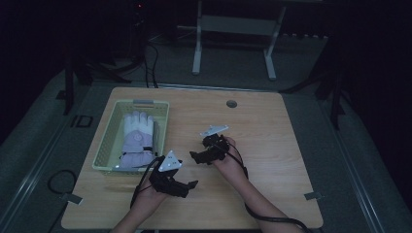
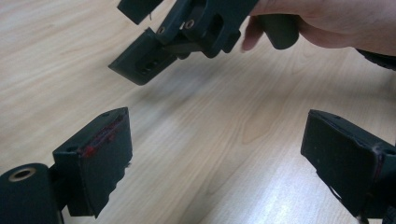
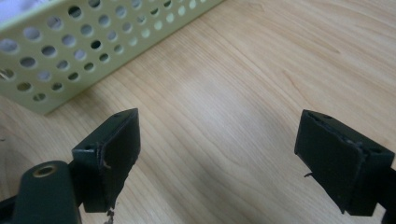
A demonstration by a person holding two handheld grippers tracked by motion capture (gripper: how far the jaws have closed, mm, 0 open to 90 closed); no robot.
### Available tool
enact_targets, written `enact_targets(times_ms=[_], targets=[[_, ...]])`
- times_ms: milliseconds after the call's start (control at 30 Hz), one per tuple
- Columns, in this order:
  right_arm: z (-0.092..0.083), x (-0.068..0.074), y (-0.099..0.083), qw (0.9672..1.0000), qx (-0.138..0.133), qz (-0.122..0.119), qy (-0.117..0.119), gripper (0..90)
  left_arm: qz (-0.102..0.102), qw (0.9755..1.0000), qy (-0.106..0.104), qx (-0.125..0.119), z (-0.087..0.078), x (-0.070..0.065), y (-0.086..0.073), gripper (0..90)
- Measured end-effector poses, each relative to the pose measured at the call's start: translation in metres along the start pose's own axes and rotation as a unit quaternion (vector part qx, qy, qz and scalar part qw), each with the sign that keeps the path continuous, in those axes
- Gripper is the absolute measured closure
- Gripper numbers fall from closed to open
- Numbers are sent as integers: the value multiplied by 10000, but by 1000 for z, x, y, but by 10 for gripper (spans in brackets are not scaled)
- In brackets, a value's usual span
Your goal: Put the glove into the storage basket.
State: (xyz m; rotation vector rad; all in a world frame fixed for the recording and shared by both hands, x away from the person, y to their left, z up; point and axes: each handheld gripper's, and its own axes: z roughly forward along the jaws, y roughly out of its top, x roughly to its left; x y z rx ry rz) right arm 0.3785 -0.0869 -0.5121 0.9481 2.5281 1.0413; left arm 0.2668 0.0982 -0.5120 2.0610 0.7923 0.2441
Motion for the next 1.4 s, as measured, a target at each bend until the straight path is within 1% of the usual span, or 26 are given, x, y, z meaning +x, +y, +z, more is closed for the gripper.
enact_targets(times_ms=[33,67,100,133,167,200,233,333,367,400,500,533,633,700,733,867,967,1033,1067,1167,1233,1267,1400], targets=[[0,0,-2,10000,-4,19,27,141,0,10000,0,0,0,0,0,87],[1,-2,-7,10000,-12,6,45,140,13,10000,-63,36,6,-3,-4,87],[1,-2,-7,10000,-12,6,45,140,13,10000,-63,36,6,-3,-4,87],[1,-3,-10,10000,-32,-31,73,140,47,9999,-71,101,10,-6,-7,87],[1,-3,-12,9999,-35,-83,61,140,55,9999,-75,114,12,-7,-8,87],[1,-3,-12,9999,-35,-83,61,140,55,9999,-75,114,12,-7,-8,87],[1,-4,-15,9999,-55,-139,71,139,42,9999,-92,118,15,-8,-11,88],[1,-5,-20,9999,-69,-115,86,139,-10,9998,-126,149,20,-9,-17,87],[2,-5,-22,9998,-64,-144,74,139,-10,9998,-126,149,20,-9,-17,88],[2,-5,-24,9998,-79,-162,76,139,-23,9998,-119,175,22,-8,-20,87],[3,-6,-30,9996,-116,-224,112,138,-45,9997,-138,209,24,-7,-24,87],[3,-6,-32,9996,-113,-229,102,138,-23,9997,-98,215,25,-7,-25,87],[5,-7,-37,9997,-105,-214,94,138,-31,9997,-93,226,26,-6,-27,87],[5,-7,-39,9997,-108,-219,82,137,-27,9997,-126,192,27,-6,-29,87],[5,-9,-42,9996,-180,-173,126,137,24,9997,-112,221,29,-6,-30,87],[7,-10,-48,9995,-192,-188,175,136,31,9996,-155,241,32,-6,-35,87],[7,-11,-53,9993,-228,-265,157,135,61,9995,-192,252,34,-7,-37,87],[8,-13,-57,9993,-223,-250,134,136,72,9994,-215,246,34,-7,-38,87],[8,-14,-58,9994,-209,-227,127,136,109,9993,-241,272,35,-8,-39,87],[8,-16,-62,9994,-254,-219,90,136,144,9993,-220,254,35,-10,-39,87],[8,-16,-62,9994,-239,-245,80,136,139,9994,-226,236,35,-10,-39,87],[8,-16,-63,9993,-237,-297,62,136,126,9994,-230,204,35,-10,-38,87],[8,-17,-63,9993,-263,-276,36,136,142,9994,-249,195,34,-10,-38,87]])
